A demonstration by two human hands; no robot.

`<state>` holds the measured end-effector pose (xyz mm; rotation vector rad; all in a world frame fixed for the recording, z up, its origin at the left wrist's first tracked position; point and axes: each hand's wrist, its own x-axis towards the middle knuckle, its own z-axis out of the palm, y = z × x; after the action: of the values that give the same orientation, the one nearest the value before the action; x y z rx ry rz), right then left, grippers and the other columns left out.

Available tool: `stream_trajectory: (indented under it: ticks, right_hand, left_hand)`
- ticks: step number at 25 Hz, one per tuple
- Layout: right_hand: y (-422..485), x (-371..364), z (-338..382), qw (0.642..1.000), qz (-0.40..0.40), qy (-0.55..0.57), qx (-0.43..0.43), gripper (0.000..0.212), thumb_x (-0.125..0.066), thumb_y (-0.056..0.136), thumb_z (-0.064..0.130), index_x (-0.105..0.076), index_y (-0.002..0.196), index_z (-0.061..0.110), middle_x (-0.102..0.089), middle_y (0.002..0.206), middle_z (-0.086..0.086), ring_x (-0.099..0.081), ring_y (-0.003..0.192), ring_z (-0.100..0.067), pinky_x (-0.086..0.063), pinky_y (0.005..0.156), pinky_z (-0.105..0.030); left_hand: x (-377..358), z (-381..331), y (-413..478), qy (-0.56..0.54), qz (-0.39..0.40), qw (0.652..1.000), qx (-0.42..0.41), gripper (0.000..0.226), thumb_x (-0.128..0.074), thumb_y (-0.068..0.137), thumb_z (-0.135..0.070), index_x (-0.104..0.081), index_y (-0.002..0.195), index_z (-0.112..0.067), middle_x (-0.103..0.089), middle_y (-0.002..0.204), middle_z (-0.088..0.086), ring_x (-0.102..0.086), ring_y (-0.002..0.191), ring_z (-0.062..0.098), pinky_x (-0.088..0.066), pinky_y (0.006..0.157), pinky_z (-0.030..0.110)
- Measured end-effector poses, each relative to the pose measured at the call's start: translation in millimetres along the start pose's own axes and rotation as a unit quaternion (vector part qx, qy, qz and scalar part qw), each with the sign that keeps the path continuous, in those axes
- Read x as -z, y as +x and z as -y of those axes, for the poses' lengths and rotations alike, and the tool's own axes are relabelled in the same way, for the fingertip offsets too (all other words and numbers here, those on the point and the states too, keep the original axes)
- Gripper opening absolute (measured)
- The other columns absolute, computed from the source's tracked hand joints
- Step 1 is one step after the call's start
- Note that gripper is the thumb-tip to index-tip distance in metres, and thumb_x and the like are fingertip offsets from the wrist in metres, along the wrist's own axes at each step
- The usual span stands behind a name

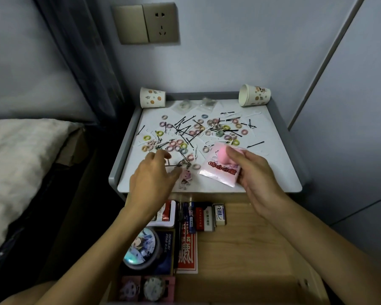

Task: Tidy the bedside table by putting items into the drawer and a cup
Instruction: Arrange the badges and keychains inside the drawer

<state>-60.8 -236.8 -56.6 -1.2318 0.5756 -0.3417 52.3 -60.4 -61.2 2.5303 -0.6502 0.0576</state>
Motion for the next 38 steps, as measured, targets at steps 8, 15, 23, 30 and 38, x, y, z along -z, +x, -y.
stream_trajectory:
  ticks: [8, 15, 23, 30, 38]
  right_hand:
    - [-1, 8, 10, 1.000, 0.005, -0.021, -0.002, 0.025, -0.069, 0.087, 0.024, -0.070, 0.110, 0.014, -0.075, 0.103, -0.004, -0.069, 0.102, -0.020, -0.050, 0.100, -0.042]
    - [-2, 14, 9, 0.999, 0.002, -0.038, -0.015, 0.028, -0.074, 0.083, 0.025, -0.070, 0.109, 0.015, -0.074, 0.105, -0.002, -0.067, 0.105, -0.021, -0.048, 0.102, -0.045]
    - [3, 16, 15, 0.999, -0.005, -0.032, -0.015, 0.026, -0.072, 0.085, 0.025, -0.070, 0.109, 0.016, -0.074, 0.105, -0.001, -0.069, 0.102, -0.019, -0.050, 0.100, -0.042]
    - [6, 17, 16, 0.999, -0.008, -0.025, -0.025, 0.027, -0.070, 0.086, 0.023, -0.068, 0.112, 0.014, -0.075, 0.103, -0.003, -0.070, 0.098, -0.020, -0.053, 0.096, -0.039]
    - [3, 22, 19, 0.999, 0.005, -0.024, -0.042, 0.024, -0.067, 0.089, 0.019, -0.069, 0.111, 0.011, -0.075, 0.100, -0.004, -0.072, 0.091, -0.019, -0.056, 0.087, -0.033]
  left_hand:
    - [-31, -14, 21, 0.194, 0.125, 0.972, 0.040, 0.070, -0.067, 0.082, -0.059, -0.047, 0.123, -0.006, -0.053, 0.120, 0.016, -0.059, 0.100, 0.032, -0.042, 0.071, 0.035]
    - [-29, -7, 42, 0.100, 0.195, 0.971, 0.095, 0.069, -0.084, 0.064, -0.054, -0.057, 0.108, -0.008, -0.065, 0.100, 0.010, -0.062, 0.089, 0.027, -0.046, 0.067, 0.032]
    - [-11, 8, 51, -0.108, 0.182, 0.964, 0.158, 0.024, -0.084, 0.074, -0.014, -0.073, 0.085, 0.004, -0.073, 0.076, 0.016, -0.069, 0.063, 0.022, -0.060, 0.066, 0.034]
    - [-26, -13, 50, -0.055, 0.198, 0.973, 0.100, 0.033, -0.089, 0.067, -0.025, -0.073, 0.078, 0.002, -0.073, 0.077, 0.015, -0.070, 0.069, 0.024, -0.061, 0.070, 0.039]
    - [-33, -33, 50, 0.076, 0.198, 0.975, 0.065, 0.042, -0.087, 0.066, -0.030, -0.056, 0.088, -0.010, -0.065, 0.093, 0.010, -0.065, 0.088, 0.028, -0.049, 0.065, 0.031]
